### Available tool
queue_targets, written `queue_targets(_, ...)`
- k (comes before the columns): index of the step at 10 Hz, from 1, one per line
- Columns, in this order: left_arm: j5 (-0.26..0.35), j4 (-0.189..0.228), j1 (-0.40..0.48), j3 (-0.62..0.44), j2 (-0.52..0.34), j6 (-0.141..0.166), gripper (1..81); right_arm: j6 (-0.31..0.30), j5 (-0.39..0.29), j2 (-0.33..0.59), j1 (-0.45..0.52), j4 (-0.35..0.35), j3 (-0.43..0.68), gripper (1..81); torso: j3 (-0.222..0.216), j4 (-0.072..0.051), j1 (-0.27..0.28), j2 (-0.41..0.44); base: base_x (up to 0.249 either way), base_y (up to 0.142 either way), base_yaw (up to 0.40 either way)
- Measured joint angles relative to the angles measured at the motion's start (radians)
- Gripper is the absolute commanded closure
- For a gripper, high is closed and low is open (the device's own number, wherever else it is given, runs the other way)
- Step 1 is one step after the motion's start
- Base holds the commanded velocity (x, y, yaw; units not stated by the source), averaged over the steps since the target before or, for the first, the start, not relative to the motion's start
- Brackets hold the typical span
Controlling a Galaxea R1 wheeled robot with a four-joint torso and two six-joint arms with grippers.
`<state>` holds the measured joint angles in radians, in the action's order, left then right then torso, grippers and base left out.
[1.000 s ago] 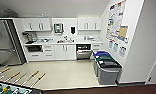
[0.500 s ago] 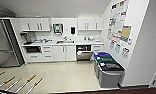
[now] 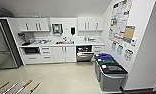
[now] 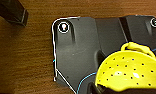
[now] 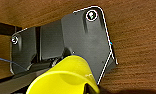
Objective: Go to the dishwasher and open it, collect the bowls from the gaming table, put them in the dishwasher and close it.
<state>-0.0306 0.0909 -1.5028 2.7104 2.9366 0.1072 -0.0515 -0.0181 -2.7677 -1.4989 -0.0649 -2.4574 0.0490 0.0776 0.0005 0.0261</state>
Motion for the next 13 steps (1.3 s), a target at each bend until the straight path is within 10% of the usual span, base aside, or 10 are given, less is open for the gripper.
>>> queue_targets(13, 0.0, 0.0, 0.0, 0.0, 0.002, 0.0, 81.1, 0.0, 0.0, -0.008, 0.0, 0.0, -0.004, 81.1, 0.0, 0.0, 0.0, 0.0, 0.2, 0.0, 0.0)
